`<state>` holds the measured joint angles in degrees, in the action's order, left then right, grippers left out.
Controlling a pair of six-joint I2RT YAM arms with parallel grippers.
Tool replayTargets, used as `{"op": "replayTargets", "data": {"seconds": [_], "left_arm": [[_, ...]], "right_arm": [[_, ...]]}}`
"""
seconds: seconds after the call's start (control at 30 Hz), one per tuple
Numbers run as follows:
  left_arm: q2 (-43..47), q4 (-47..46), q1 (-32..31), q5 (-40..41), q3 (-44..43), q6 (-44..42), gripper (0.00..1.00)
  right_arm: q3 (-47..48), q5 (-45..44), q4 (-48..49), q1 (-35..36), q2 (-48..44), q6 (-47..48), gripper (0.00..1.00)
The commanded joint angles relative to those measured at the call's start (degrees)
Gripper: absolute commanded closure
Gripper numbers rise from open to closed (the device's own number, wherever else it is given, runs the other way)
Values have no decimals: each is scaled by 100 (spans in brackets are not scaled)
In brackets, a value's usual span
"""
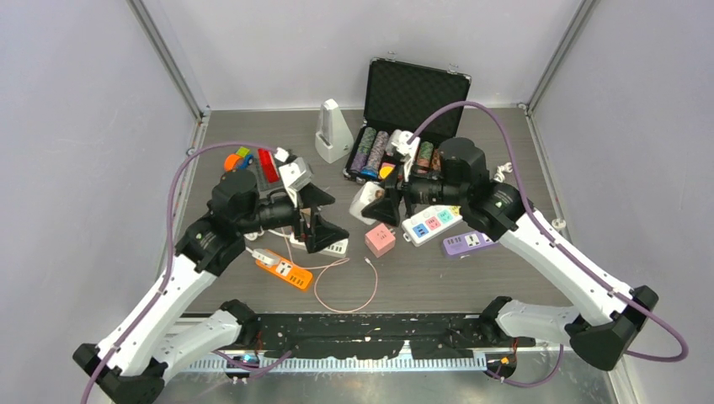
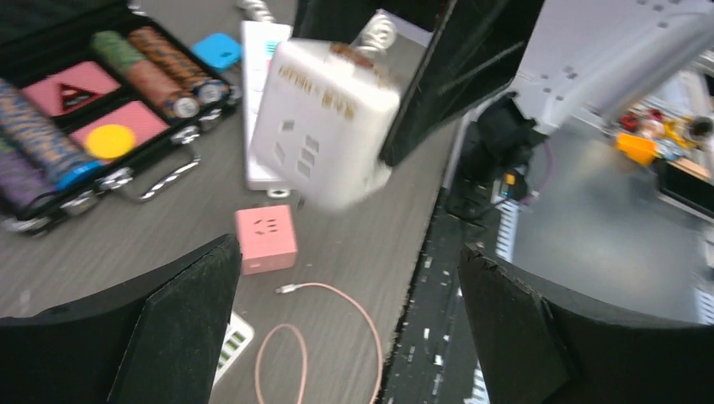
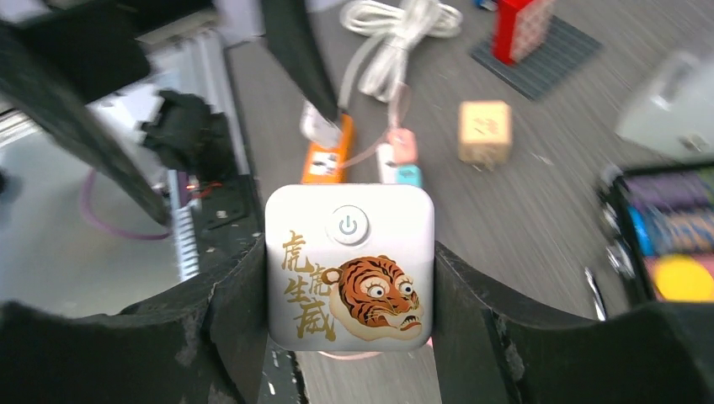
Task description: Insert the plug
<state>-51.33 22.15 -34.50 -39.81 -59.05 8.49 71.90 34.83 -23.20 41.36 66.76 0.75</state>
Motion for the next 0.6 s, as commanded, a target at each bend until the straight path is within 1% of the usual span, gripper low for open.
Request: {"op": "replayTargets", "data": {"seconds": [0.0,0.03,0.07,0.1,0.23,0.33,0.37,0.47,0.57], "left_arm": [[544,-57,-23,1440,326,59,0],[621,-59,-24,1589,402,112,0],[685,-60,-22,1692,456,148,0],[720,-50,-27,1777,496,172,0],[667,73,-23,1940,568,244,0],[518,124,-26,1942,574,325,0],[466,127,-29,1932,571,361,1],[312,208,-28,1923,534,415,0],[240,255,-28,1921,524,425,0]], "right_arm": [[-658,-1618,70,-461,-579,-364,95],[-786,-2114,66,-554,-609,-453,95],[-1056,-2324,64,-710,-655,-488,95],[-1179,-2740,66,-852,-664,-543,95],[-2003,-3702,254,-1160,-661,-646,95],[-2547,-3949,862,-1426,-627,-698,95],[-2747,-3887,963,-1611,-593,-694,95],[-2956,-3600,1212,-1987,-361,-498,94],[-3232,-3647,1446,-2284,-367,-359,95]]}}
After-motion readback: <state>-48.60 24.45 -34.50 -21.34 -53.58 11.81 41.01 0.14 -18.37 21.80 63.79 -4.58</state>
